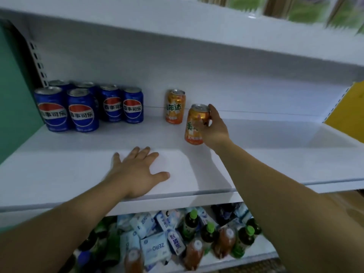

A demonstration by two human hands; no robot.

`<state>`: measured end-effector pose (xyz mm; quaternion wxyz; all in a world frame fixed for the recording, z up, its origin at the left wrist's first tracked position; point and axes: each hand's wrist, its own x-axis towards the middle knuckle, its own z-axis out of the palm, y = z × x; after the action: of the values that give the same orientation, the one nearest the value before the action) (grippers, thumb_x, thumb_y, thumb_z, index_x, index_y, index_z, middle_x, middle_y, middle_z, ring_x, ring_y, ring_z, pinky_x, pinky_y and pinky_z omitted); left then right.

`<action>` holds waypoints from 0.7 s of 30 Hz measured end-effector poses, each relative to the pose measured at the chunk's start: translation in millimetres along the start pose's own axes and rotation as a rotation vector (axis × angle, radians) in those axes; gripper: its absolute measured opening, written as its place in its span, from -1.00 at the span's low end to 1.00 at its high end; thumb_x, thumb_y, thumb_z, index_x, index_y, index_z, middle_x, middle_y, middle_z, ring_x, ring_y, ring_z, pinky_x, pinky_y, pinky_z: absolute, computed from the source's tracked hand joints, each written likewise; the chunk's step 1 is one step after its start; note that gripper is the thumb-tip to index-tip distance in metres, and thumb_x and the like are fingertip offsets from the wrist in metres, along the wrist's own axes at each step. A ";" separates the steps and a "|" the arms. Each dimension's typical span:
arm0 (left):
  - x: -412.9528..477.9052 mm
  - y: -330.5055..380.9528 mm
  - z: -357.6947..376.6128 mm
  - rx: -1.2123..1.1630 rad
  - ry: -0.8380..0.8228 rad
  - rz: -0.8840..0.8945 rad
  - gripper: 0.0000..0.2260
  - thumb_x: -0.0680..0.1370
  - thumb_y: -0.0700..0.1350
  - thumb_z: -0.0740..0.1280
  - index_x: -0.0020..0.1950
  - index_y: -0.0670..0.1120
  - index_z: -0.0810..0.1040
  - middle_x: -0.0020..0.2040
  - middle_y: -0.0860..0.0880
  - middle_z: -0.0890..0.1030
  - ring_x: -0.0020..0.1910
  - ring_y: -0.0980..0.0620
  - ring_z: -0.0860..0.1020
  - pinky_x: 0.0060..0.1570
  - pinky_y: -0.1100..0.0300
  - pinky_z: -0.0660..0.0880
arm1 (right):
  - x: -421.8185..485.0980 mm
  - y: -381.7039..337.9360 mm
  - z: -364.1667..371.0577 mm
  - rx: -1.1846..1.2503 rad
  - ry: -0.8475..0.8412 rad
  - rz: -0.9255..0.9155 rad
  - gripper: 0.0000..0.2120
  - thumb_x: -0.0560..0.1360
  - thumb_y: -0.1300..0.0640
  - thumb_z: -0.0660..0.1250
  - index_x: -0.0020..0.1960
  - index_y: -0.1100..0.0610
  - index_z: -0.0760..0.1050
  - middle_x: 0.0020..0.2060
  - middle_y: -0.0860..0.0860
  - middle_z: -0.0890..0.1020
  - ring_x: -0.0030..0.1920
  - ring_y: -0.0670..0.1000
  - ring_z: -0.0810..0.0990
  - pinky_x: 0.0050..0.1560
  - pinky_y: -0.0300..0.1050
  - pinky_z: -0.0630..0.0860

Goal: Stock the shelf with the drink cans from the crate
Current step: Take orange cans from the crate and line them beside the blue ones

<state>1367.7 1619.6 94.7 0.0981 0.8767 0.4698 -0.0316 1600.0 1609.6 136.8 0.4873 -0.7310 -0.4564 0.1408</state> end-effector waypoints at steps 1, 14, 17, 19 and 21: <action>0.6 -0.6 1.4 0.002 0.001 0.001 -0.26 0.46 0.46 -0.06 0.55 0.18 -0.10 0.57 0.16 -0.16 0.54 0.10 -0.19 0.45 -0.22 -0.21 | 9.4 1.9 2.9 -0.043 -0.007 -0.001 -0.34 0.54 0.05 0.34 0.55 0.02 0.12 0.39 0.04 0.42 0.36 0.08 0.41 0.33 -0.04 0.38; -1.4 0.4 2.6 -0.004 -0.021 -0.017 -0.19 0.36 0.50 -0.18 0.54 0.19 -0.18 0.55 0.19 -0.23 0.52 0.14 -0.26 0.47 -0.18 -0.26 | 74.4 15.9 31.2 -0.055 0.016 -0.031 -0.44 0.48 0.19 0.35 0.42 0.00 0.26 0.18 0.07 0.49 0.09 0.11 0.53 0.09 -0.01 0.50; -2.7 1.7 3.0 -0.006 -0.019 -0.006 0.04 0.09 0.58 -0.40 0.53 0.20 -0.20 0.54 0.20 -0.25 0.52 0.14 -0.27 0.46 -0.18 -0.26 | 80.9 17.2 33.7 -0.084 0.043 -0.002 -0.39 0.48 0.15 0.36 0.46 -0.01 0.21 0.18 0.10 0.42 0.08 0.15 0.51 0.09 0.03 0.50; -2.1 2.1 3.5 -0.002 -0.013 -0.008 0.09 0.02 0.60 -0.44 0.53 0.21 -0.21 0.54 0.21 -0.27 0.52 0.14 -0.28 0.47 -0.18 -0.25 | 84.9 17.6 35.4 -0.093 0.052 -0.001 -0.39 0.49 0.15 0.35 0.47 0.00 0.20 0.22 0.12 0.45 0.18 0.16 0.51 0.08 0.05 0.51; -2.3 2.5 4.3 -0.003 -0.016 -0.007 0.08 0.04 0.62 -0.40 0.52 0.21 -0.22 0.53 0.21 -0.27 0.51 0.14 -0.29 0.47 -0.18 -0.26 | 89.0 18.7 36.8 -0.092 0.057 0.008 -0.40 0.51 0.15 0.32 0.49 0.00 0.17 0.24 0.10 0.49 0.21 0.16 0.52 0.10 0.06 0.51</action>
<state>1368.6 1615.5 91.1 0.1029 0.8746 0.4721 -0.0385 1634.4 1700.6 124.4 0.4654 -0.7581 -0.4456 0.1008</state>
